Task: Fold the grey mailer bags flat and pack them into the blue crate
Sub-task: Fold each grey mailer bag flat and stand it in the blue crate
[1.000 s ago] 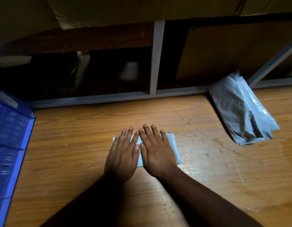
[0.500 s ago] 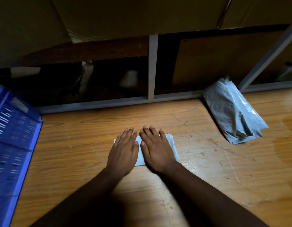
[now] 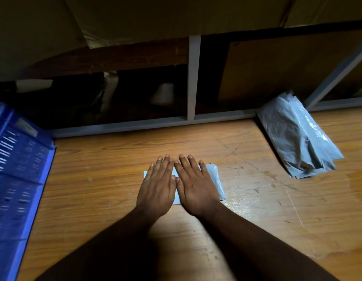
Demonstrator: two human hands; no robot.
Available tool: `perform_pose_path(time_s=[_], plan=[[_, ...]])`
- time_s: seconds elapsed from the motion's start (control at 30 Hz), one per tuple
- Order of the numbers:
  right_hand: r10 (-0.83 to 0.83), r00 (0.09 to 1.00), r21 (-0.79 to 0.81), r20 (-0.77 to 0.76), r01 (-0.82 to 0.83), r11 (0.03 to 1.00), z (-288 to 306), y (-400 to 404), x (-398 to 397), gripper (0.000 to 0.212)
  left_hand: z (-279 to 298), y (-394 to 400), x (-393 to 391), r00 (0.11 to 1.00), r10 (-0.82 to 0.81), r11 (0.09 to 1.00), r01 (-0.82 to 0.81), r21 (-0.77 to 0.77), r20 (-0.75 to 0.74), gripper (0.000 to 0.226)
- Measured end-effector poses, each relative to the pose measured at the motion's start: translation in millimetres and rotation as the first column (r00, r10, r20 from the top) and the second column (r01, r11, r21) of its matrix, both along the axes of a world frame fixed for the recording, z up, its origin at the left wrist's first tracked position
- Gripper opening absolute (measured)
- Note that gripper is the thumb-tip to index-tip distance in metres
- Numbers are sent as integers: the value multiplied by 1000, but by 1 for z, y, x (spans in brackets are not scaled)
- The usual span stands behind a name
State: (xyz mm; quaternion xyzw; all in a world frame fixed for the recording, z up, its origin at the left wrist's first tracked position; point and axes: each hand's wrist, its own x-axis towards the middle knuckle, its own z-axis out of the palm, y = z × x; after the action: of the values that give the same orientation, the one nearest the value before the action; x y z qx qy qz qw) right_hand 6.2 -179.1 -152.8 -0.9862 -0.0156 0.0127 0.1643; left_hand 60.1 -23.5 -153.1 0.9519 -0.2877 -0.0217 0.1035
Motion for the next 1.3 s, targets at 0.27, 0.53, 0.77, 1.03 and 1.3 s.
perform_pose_path(time_s=[0.27, 0.53, 0.77, 1.03, 1.3], plan=[[-25, 1000, -7, 16, 25, 1000, 0, -23, -10, 66, 5, 16, -5, 995, 78, 997, -78, 5, -61, 70], [-24, 1000, -10, -4, 24, 1000, -1, -21, -6, 65, 1, 14, -3, 996, 68, 998, -67, 21, -61, 67], [-100, 994, -71, -35, 97, 993, 5, -48, -17, 70, 5, 32, -2, 994, 98, 993, -94, 66, -58, 74], [-95, 992, 36, -86, 98, 994, 14, -55, -14, 64, 12, 35, 5, 986, 67, 998, -68, -3, -154, 76], [-161, 985, -83, -66, 155, 984, 51, -70, 8, 30, 46, 44, 33, 980, 88, 995, -94, -23, -179, 40]])
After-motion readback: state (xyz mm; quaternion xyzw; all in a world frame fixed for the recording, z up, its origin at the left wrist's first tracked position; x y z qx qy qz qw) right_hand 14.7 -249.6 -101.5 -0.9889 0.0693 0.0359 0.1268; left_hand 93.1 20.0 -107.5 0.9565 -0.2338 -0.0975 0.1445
